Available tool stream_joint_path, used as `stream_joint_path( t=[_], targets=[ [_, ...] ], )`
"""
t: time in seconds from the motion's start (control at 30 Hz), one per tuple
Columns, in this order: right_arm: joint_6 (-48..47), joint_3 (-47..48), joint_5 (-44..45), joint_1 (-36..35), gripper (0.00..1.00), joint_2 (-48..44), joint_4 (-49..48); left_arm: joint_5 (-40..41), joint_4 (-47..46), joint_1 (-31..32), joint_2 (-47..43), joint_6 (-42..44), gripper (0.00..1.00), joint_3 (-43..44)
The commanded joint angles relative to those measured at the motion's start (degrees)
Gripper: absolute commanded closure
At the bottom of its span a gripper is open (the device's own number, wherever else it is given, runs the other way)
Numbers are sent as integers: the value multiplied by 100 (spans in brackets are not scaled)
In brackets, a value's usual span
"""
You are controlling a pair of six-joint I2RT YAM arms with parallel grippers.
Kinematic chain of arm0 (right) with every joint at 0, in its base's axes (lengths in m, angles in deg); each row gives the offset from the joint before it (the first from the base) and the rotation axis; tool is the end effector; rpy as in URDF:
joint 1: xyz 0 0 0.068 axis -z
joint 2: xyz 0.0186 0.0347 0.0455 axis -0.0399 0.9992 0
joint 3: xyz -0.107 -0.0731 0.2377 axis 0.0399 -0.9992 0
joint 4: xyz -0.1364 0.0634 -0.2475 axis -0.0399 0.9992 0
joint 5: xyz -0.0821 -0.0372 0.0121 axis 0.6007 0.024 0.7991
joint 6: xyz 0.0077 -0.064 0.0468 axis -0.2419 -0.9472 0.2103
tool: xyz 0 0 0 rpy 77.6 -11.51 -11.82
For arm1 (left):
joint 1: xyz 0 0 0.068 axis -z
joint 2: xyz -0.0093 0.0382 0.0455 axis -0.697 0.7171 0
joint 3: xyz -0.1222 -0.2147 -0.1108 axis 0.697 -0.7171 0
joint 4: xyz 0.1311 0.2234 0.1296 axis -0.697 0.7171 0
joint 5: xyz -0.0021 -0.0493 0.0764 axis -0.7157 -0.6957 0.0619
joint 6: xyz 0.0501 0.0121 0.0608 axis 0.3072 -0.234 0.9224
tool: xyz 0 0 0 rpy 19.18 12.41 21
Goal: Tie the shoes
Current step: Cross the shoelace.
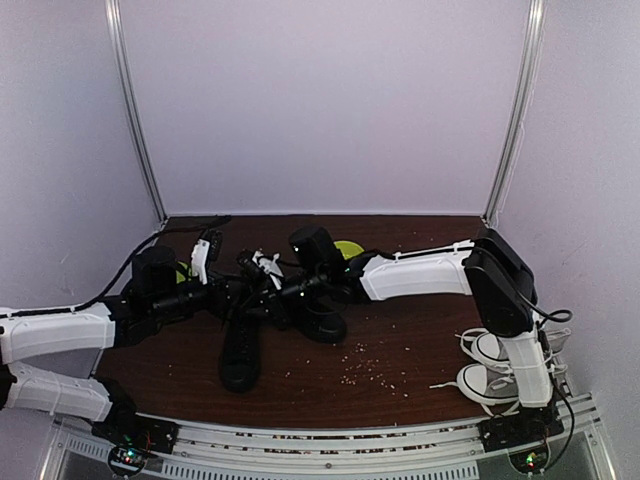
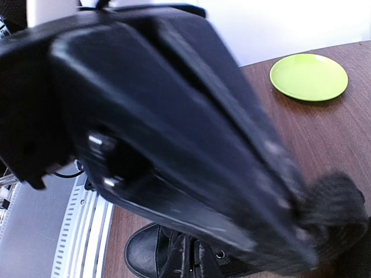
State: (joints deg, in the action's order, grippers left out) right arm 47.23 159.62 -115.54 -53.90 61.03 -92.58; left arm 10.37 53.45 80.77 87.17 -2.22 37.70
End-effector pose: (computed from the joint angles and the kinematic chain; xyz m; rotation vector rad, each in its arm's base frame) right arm 0.2644 0.4836 0.1766 -1.4342 1.6544 1.4443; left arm 0.2273 -0.1866 0.1994 0.3213 1.9387 -0.9454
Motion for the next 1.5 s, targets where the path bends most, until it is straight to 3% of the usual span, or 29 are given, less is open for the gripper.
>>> stream_joint_path(
  t=[0.0, 0.27, 0.37, 0.47, 0.57, 0.67, 0.77, 0.8, 0.9, 0.97, 1.07, 1.13, 1.3, 1.47],
  targets=[
    [-59, 88, -34, 50, 97, -197, -232, 255, 672, -128, 433, -149, 100, 609],
    [-73, 89, 171, 107, 98, -113, -157, 275, 1088, -166, 455, -159, 100, 872],
    [-191, 193, 327, 109, 98, -49, 18, 256, 1319, -163, 512, -85, 91, 1018],
    [-292, 383, 516, 128, 98, 71, 300, -66, 1426, -164, 622, 43, 73, 1164],
    [-276, 448, 635, 162, 99, 153, 430, -220, 1974, -175, 590, 514, 43, 1466],
    [-234, 469, 783, 201, 100, 195, 530, 334, 2856, -300, 263, 928, 30, 1795],
    [-262, 587, 831, 208, 100, 276, 690, 669, 3276, -756, -213, 794, 28, 1655],
    [-281, 646, 837, 208, 100, 316, 756, 713, 3353, -926, -385, 709, 31, 1537],
    [-295, 805, 835, 212, 100, 423, 942, 980, 3437, -1312, -530, 239, 51, 1034],
    [-302, 885, 837, 209, 100, 472, 1027, 749, 3248, -1456, -340, -198, 54, 624],
    [-300, 973, 893, 203, 100, 508, 1137, 53, 2369, -1469, 35, -448, 39, 201],
    [-304, 1037, 933, 204, 100, 539, 1242, -336, 1604, -1465, 126, -473, 35, -24],
    [-288, 1152, 1039, 201, 100, 581, 1343, -62, 1006, -1466, -46, 161, 34, -302],
    [-280, 1279, 1026, 211, 100, 660, 1370, 65, 522, -1343, -40, 483, 40, -596]
  ],
)
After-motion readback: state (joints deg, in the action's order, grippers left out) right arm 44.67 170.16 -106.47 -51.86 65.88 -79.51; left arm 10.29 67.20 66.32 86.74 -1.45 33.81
